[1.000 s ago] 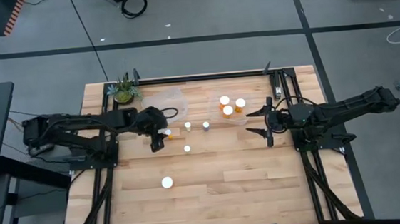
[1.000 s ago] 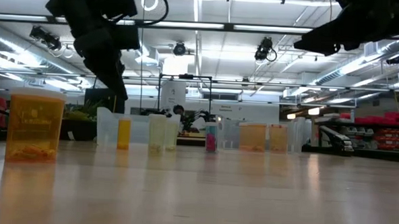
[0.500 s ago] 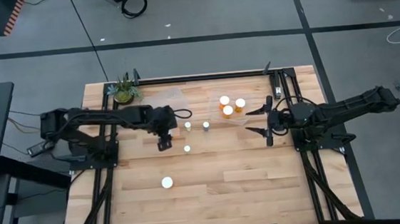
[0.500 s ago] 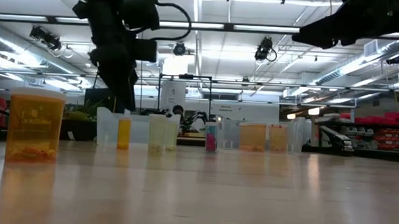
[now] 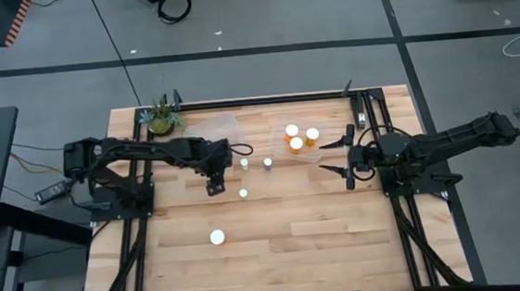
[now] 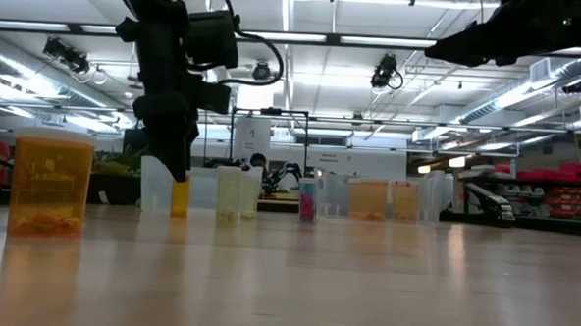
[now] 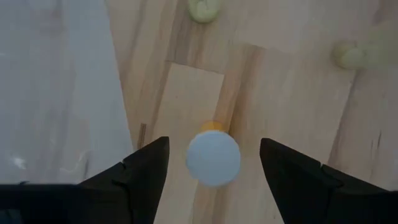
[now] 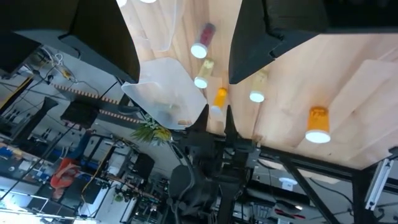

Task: Pick and place medicine bottles into bin by pill shape (circle, oval)
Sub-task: Put the orange pill bottle into the left bin

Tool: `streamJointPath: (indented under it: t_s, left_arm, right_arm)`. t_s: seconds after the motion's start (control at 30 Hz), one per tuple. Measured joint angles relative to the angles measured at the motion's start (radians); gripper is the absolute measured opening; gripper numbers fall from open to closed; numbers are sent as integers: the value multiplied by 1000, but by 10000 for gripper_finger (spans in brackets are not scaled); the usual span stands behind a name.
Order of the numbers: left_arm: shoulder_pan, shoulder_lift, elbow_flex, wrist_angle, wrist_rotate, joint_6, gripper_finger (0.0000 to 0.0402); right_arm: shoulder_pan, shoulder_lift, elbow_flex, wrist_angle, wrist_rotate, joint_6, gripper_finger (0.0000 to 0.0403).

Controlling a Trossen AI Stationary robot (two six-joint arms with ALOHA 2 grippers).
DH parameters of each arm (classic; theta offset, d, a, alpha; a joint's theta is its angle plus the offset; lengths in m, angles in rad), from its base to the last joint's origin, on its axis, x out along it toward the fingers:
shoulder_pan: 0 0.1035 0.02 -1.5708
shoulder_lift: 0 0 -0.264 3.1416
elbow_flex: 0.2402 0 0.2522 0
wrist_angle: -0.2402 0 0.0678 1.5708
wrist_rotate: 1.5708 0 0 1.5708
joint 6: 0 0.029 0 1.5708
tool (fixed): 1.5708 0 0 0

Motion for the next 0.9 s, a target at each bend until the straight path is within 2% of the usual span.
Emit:
streamJointPath:
  t_s: [0.3,0.73,0.9]
  left_arm:
    - [0,64,-1,13,0,-27,235]
    - [0,70,-1,19,0,-27,120]
    - [0,70,-1,19,0,-27,105]
  right_arm:
    - [-31,0,0,-3,-7,-11,254]
    - [-94,0,0,-8,-80,-15,254]
    - [-98,0,0,-8,-90,-15,254]
